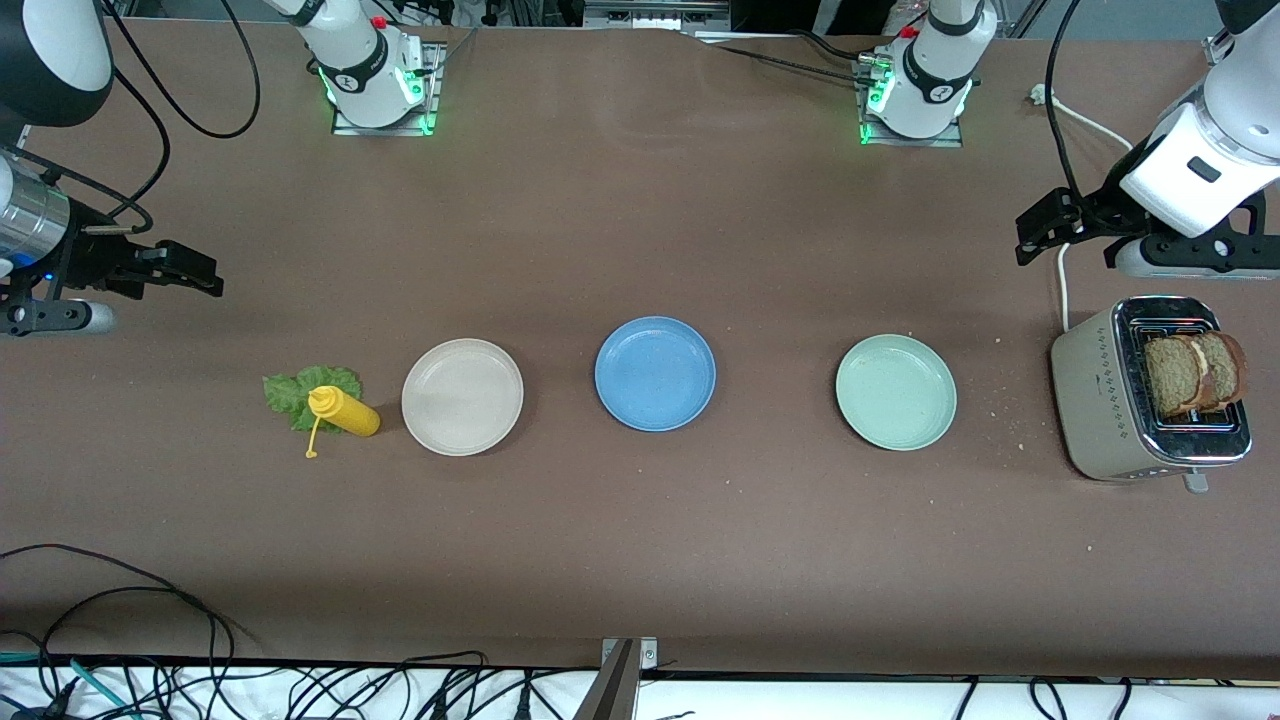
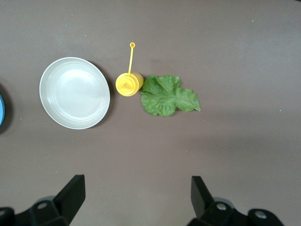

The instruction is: Make sandwich in blue plate with both arms

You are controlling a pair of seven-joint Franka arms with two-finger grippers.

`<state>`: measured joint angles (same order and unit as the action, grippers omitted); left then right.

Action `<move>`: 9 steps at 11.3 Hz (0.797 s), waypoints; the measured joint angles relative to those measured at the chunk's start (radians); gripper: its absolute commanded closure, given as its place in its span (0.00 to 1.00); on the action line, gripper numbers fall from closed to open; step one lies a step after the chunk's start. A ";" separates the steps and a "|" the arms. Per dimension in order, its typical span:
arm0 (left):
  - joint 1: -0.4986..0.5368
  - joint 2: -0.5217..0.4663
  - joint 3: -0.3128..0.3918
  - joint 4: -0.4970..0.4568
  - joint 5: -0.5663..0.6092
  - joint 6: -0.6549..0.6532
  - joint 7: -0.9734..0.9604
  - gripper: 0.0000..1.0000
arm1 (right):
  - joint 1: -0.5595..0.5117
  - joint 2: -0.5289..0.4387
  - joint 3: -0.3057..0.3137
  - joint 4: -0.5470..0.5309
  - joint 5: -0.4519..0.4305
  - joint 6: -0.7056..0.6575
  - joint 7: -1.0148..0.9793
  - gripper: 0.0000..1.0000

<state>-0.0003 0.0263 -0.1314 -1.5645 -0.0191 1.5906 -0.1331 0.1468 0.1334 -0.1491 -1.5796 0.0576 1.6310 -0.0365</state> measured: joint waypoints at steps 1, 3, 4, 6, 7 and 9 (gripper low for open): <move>0.000 0.000 0.000 0.000 0.000 0.000 0.000 0.00 | 0.000 0.000 0.000 0.000 0.000 0.000 0.000 0.00; 0.000 0.000 0.000 0.000 0.000 0.000 0.000 0.00 | -0.001 0.000 -0.004 0.000 0.000 0.000 0.000 0.00; 0.000 0.000 0.000 0.000 0.000 0.000 0.000 0.00 | -0.001 0.001 -0.010 0.000 0.000 0.000 0.000 0.00; 0.000 0.000 0.000 0.000 0.000 0.000 0.000 0.00 | -0.002 0.002 -0.019 -0.001 0.000 0.000 0.000 0.00; 0.000 0.000 0.000 0.000 0.000 0.000 0.000 0.00 | -0.002 0.002 -0.019 -0.001 0.000 0.000 0.000 0.00; 0.000 0.000 0.000 0.000 0.000 0.000 0.000 0.00 | -0.001 0.002 -0.019 -0.001 0.000 0.000 0.000 0.00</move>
<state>-0.0004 0.0263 -0.1314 -1.5645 -0.0191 1.5906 -0.1331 0.1456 0.1356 -0.1677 -1.5803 0.0577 1.6310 -0.0367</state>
